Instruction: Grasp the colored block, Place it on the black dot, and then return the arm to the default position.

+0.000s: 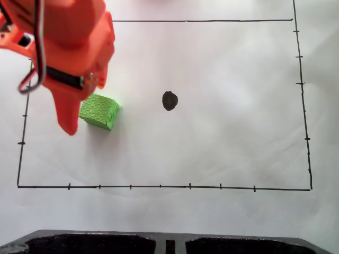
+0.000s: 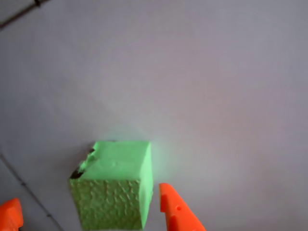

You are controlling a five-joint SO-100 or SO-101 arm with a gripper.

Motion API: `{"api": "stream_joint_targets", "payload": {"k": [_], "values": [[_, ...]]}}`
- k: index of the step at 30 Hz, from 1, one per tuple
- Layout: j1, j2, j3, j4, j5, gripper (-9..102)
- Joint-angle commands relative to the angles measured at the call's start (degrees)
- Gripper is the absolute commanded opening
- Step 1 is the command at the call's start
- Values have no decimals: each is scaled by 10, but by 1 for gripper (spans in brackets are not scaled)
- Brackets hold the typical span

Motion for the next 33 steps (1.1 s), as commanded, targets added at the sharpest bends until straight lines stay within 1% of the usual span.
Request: {"api": "stream_joint_targets", "payload": {"k": [1, 10, 18, 21, 29, 31, 33], "values": [[-13, -6, -32, 0, -1, 37], [-20, -40, -43, -2, -16, 36], [-12, -54, -54, -4, -27, 32], [-10, -56, -56, -4, -30, 28], [-4, -65, -65, -7, -40, 22], [-1, -62, -68, -2, -41, 16], [2, -57, -68, 2, -47, 13]]}}
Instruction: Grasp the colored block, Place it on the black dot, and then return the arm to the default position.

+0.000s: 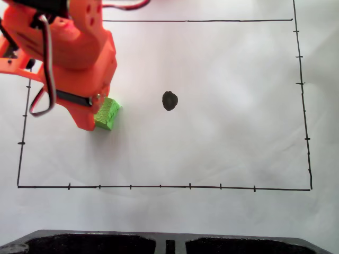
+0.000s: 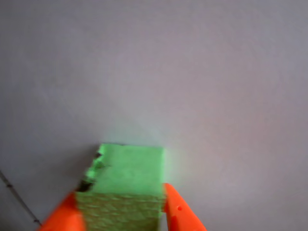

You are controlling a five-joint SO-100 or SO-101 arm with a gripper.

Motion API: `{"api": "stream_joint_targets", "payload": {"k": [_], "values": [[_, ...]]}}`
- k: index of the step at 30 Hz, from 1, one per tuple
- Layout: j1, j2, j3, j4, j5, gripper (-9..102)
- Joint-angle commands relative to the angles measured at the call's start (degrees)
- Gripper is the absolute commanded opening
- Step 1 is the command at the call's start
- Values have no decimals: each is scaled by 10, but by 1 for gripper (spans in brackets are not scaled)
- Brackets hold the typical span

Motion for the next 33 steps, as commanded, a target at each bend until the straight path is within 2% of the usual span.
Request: {"api": "stream_joint_targets", "payload": {"k": [1, 13, 22, 33], "values": [[9, 13, -21, 8, -3, 13], [-18, 69, -25, 69, 10, 11], [-113, 95, -32, 113, 40, 11], [-212, 39, -84, 161, 56, 11]]}}
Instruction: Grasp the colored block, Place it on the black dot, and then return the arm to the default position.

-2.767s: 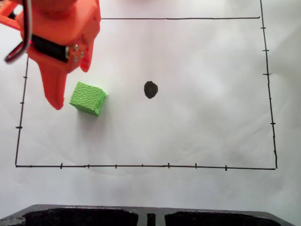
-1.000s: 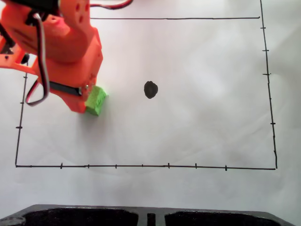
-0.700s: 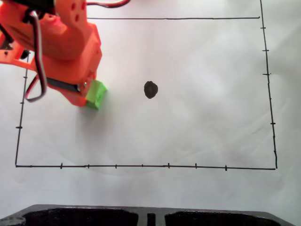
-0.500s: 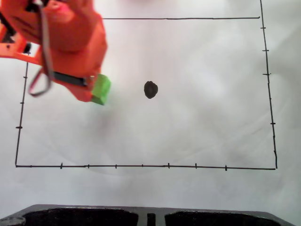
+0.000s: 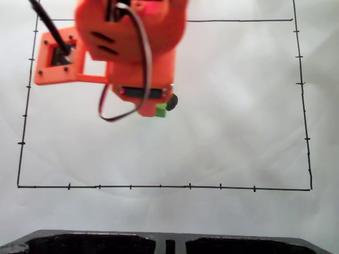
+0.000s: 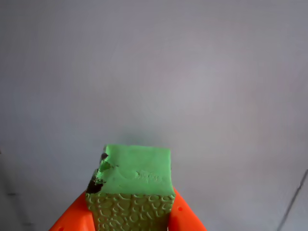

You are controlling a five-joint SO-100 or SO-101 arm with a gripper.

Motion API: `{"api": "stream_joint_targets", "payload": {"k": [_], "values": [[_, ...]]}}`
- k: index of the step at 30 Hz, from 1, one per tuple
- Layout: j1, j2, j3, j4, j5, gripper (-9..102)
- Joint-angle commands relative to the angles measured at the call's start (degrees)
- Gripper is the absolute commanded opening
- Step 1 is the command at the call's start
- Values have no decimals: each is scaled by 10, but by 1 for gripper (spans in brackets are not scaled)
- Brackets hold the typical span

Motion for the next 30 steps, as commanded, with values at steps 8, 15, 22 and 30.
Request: {"api": "stream_joint_targets", "payload": {"k": [8, 15, 22, 30], "values": [[-45, -20, -51, 31, -2, 11], [-39, -25, -40, 25, -12, 11], [-17, -44, -37, 23, -28, 11], [-18, -50, -27, 25, -39, 15]]}}
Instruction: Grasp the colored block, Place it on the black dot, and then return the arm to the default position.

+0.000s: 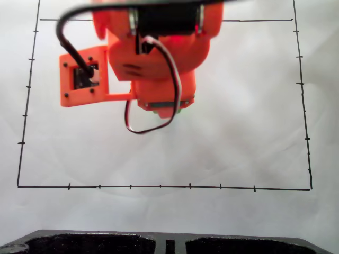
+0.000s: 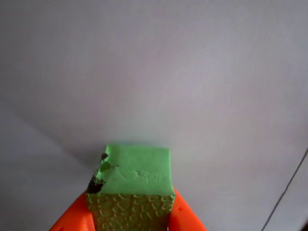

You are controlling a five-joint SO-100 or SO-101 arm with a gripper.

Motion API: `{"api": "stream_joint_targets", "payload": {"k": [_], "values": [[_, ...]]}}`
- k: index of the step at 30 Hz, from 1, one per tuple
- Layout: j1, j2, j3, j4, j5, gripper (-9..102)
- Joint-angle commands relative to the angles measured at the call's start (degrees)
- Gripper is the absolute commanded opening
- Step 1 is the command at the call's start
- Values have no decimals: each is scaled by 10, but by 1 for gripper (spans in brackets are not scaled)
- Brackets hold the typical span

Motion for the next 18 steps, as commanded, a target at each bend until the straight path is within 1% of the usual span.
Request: {"api": "stream_joint_targets", "payload": {"k": [1, 8, 12, 18], "values": [[-2, 11, 0, 7, -4, 16], [-3, 27, 7, 26, -10, 28], [-4, 47, 9, 57, -22, 41], [9, 105, 13, 79, -33, 49]]}}
